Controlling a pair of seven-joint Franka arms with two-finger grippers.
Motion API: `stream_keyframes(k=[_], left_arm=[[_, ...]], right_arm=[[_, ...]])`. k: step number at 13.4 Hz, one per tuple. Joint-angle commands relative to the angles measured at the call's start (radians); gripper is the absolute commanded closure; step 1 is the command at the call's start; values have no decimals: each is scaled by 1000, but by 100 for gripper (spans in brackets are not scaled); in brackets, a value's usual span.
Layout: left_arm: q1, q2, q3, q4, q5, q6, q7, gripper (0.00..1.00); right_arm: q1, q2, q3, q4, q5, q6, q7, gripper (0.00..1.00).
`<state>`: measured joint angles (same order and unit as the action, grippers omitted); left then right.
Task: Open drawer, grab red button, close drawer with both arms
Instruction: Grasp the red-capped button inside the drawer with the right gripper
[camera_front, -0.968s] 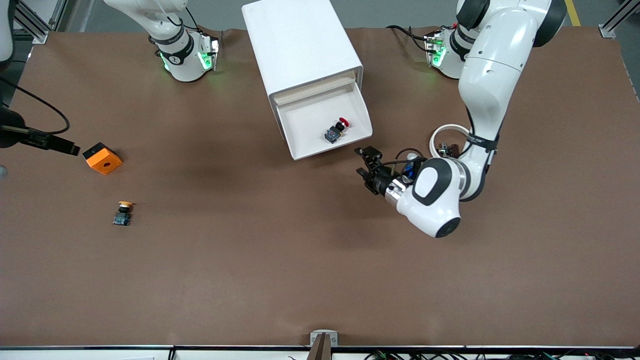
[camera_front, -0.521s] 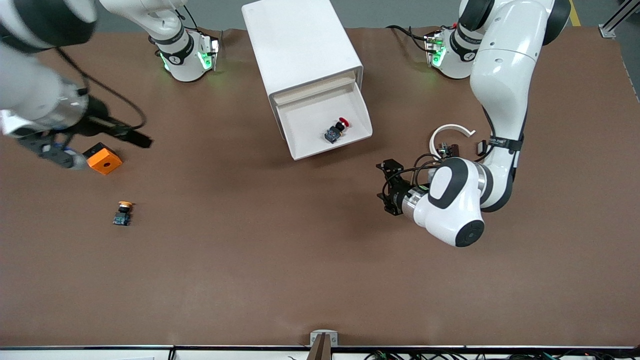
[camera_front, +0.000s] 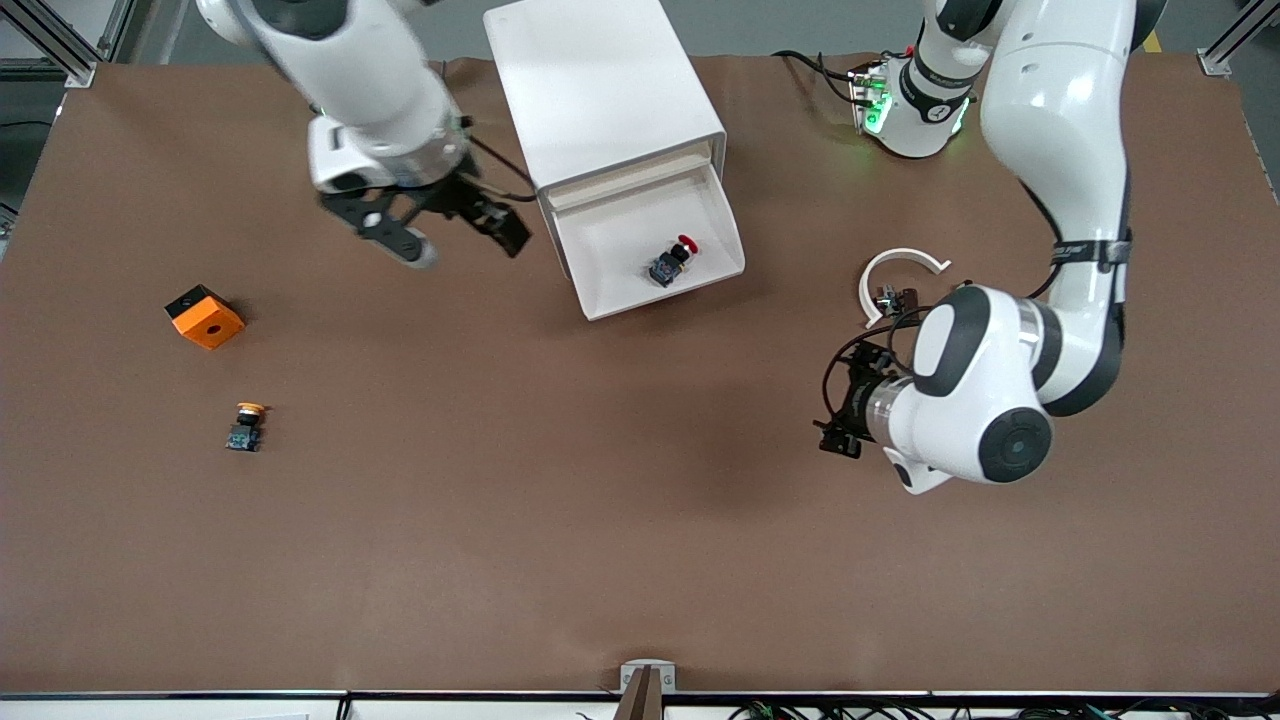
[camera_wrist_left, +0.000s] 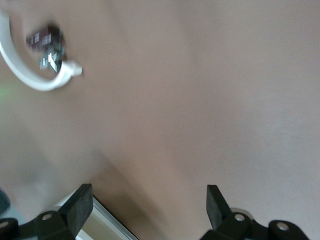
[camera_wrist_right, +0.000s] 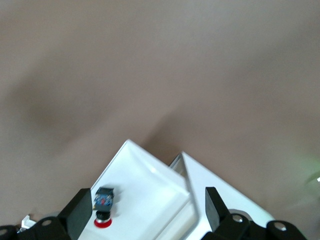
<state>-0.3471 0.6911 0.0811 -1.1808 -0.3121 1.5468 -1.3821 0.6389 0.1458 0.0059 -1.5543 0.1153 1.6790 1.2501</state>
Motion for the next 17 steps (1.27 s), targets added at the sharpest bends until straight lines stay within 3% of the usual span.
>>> stream_keyframes(k=[1,7,12,15,17], left_arm=[[-4,-74,14,-30,92,1,211,0],[-4,-142,12,-49,220,1,659,0],[-7,-159,6,-72,223,22,755,0],[-21,-192,3,-175,223,100,755,0],[-35,-255,2,-314,222,212,753,0]], right_arm=[[102,69,-17,13,0,74,136,0],[240,228,-18,14,-62,209,336,0],[278,326,-18,57,-94,235,397,0],[294,362,-18,62,-114,287,423,0],[294,380,-18,62,-121,315,425,0]])
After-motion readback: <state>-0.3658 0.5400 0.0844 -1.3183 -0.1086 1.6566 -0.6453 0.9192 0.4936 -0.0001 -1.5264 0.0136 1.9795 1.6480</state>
